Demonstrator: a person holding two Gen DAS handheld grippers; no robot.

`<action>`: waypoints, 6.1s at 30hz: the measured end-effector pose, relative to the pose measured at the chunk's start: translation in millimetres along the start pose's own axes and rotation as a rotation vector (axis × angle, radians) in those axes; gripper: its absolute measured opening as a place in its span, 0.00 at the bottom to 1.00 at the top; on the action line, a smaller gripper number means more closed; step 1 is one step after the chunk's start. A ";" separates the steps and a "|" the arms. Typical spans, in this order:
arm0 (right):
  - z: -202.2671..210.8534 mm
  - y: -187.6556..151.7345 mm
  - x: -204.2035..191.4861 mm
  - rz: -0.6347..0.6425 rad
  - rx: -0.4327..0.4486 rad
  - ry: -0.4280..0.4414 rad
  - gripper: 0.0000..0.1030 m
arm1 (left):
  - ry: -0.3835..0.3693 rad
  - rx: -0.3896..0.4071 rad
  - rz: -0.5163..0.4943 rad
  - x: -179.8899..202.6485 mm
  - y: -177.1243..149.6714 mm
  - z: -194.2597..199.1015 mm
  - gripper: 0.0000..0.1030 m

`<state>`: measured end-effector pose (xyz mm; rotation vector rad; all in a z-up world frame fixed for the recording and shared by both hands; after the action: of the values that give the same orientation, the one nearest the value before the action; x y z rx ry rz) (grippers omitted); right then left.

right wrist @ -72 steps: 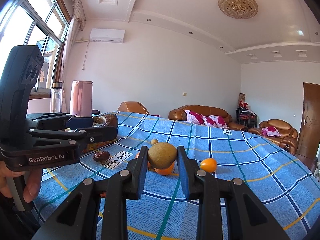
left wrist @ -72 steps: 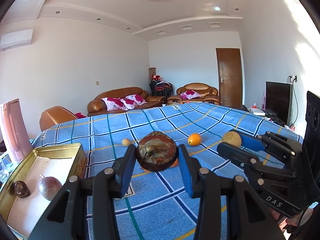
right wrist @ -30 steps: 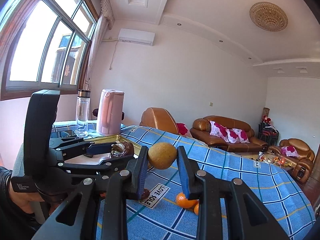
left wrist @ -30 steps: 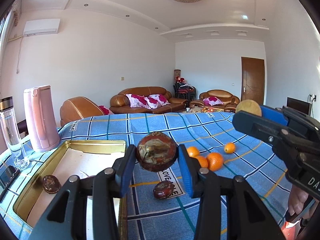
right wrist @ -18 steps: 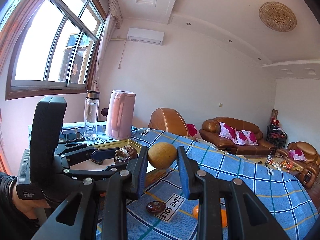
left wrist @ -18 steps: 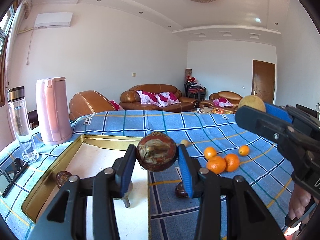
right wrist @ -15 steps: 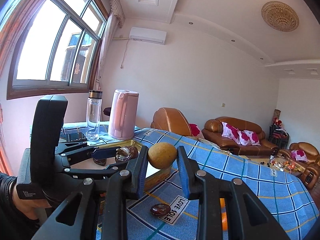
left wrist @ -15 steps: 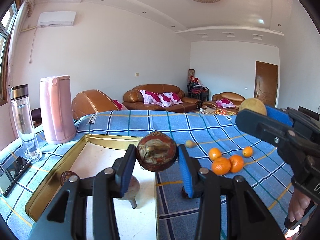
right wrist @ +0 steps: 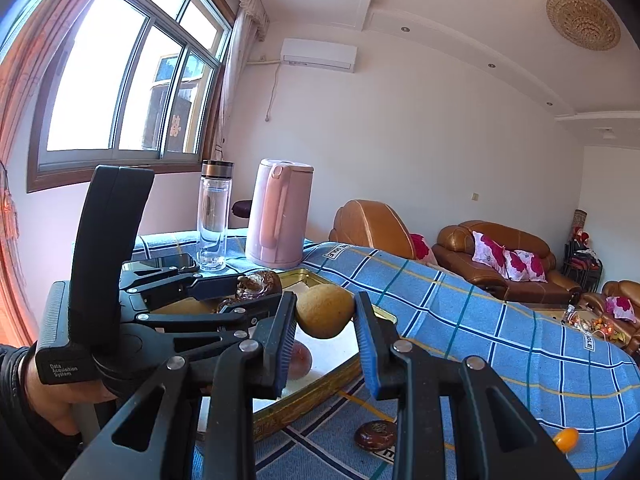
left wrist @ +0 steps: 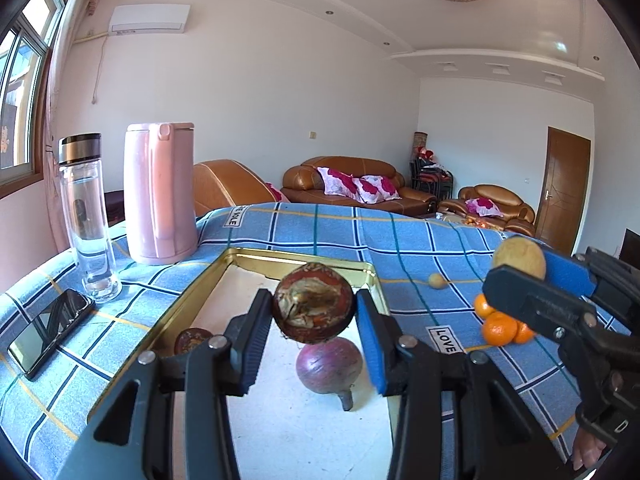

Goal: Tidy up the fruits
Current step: 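Open the left tool to drop the brown fruit in the tray while the right releases the yellow fruit, then grasp another dark brown fruit beside the LOVE SOLE label with the left tool, then grasp a large orange with the right tool while the left holds the brown fruit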

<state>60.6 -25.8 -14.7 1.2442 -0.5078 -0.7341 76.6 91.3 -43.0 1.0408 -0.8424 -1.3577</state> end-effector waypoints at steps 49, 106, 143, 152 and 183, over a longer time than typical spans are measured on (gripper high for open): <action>-94.9 -29.1 -33.3 -0.022 -0.266 0.106 0.30 | 0.087 -0.244 -0.035 -51.4 -25.1 -39.5 0.43; 28.4 -47.8 170.1 -0.367 -0.183 -0.445 0.62 | -0.209 -0.293 -0.386 150.8 -4.3 -56.3 0.55; 22.3 -55.2 184.5 -0.452 -0.232 -0.409 0.62 | -0.310 -0.325 -0.278 139.0 0.7 -74.9 0.32; 8.0 -61.7 199.7 -0.480 -0.326 -0.420 0.61 | -0.289 -0.297 -0.253 146.1 11.8 -92.7 0.32; 3.6 -53.3 182.9 -0.405 -0.272 -0.393 0.38 | -0.291 -0.165 -0.199 138.8 20.1 -76.2 0.32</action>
<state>169.5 -170.9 -73.1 0.9554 -0.4574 -1.3612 164.1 -40.5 -64.3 0.8262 -0.8381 -1.7465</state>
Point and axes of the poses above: each gripper's, at about its wrist camera, not at the fingertips, and z roughly against the way its jaws point, x to its right, y to its top, the point moved 1 cm from there along -z, roughly the way its jaws point, and after that the axes turned 12 degrees about -z, right-handed, at the moved point
